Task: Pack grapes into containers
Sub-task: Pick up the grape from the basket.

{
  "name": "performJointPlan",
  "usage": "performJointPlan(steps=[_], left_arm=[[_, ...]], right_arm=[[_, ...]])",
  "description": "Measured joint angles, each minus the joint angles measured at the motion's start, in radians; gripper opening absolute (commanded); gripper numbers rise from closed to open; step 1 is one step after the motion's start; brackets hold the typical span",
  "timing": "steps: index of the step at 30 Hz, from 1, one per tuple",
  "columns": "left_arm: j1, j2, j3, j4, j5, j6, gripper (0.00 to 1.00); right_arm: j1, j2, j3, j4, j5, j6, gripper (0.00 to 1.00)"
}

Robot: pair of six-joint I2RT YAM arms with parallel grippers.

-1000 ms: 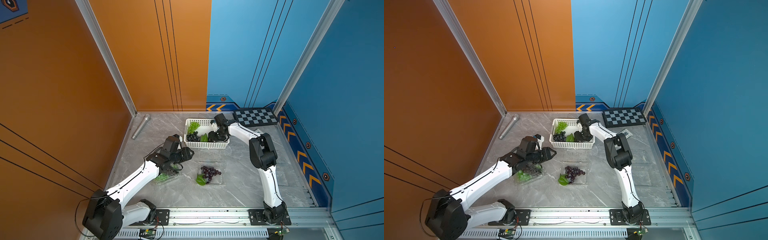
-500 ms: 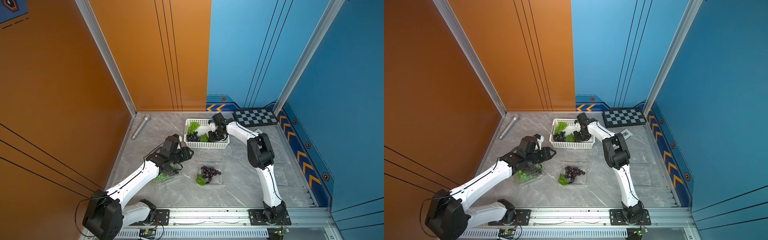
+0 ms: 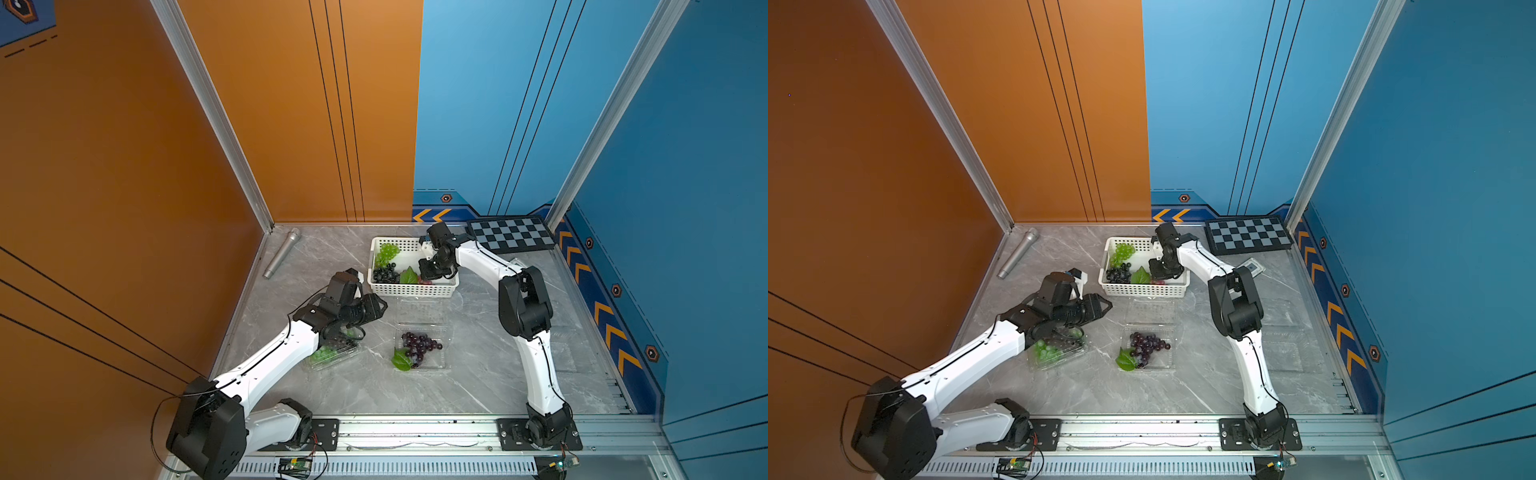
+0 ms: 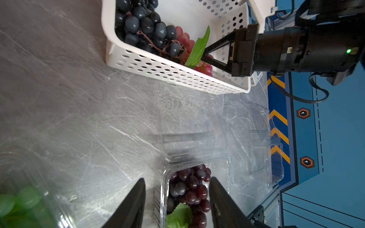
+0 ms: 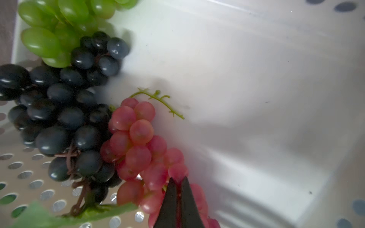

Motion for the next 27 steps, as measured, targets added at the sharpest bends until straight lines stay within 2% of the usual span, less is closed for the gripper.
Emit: performJointPlan(steps=[13, 27], left_arm=[[0.000, 0.000, 0.000, 0.000, 0.000, 0.000, 0.53], [0.000, -0.004, 0.000, 0.000, 0.000, -0.003, 0.53]], right_arm=[[-0.006, -0.196, -0.043, 0.006, 0.077, -0.001, 0.00], [-0.006, -0.342, -0.101, 0.039, 0.094, 0.000, 0.00]])
